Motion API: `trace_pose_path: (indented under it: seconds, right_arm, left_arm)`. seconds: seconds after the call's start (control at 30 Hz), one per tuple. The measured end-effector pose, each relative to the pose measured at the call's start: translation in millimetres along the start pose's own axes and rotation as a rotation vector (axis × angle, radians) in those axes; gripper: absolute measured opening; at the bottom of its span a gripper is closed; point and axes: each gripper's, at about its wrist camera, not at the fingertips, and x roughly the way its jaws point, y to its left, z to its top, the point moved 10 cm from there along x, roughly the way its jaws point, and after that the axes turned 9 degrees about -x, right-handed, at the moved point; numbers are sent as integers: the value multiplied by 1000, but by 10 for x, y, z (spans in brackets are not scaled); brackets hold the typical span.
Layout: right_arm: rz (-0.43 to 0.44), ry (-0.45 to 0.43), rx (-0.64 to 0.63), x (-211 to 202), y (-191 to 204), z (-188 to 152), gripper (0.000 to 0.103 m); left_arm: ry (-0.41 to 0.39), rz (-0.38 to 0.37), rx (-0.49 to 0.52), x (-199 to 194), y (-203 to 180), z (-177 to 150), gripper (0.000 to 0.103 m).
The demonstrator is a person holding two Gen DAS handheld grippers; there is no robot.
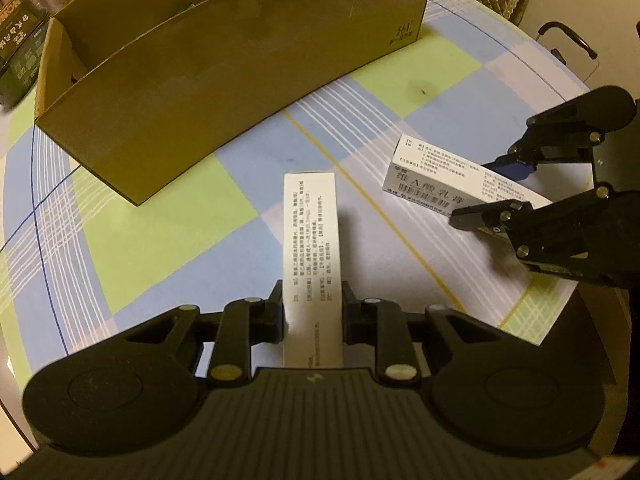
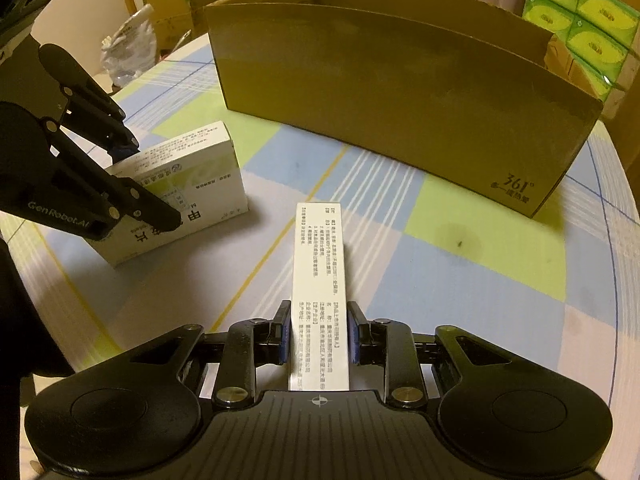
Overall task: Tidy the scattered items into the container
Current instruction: 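Lift the long white box and the white medicine box with both tools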
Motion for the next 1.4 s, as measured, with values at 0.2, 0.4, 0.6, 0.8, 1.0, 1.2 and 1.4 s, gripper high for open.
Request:
trace_pose_path:
  seconds: [0.2,0.4,0.6,0.8,1.0,1.2,1.4]
  right_arm:
    - [-1,14,-8,83,9,5,23]
    - [-1,15,-5,99,31,7,23]
    - [-3,22,-3,78,57,14,23]
    - [-6,11,11,27,60,10,23]
    - [-23,-15,30,-92,4,56,23]
    - [-45,-46,38,-260,-23,122,23]
    - [-64,-87,35,-460,-15,244,23]
  left_arm:
    - [4,3,7,33,-16,13,21]
    - [8,0,7,63,-30,-3,21]
    - [7,-9,-3,81,-36,-24,20]
    - [-1,-15,-6,89,-42,-49,20]
    - [-31,-33,-42,4,-64,-47,20]
    - [-57,-38,-62,-151,-68,-29,20]
    - [-96,-20,-41,-401,-51,61,20]
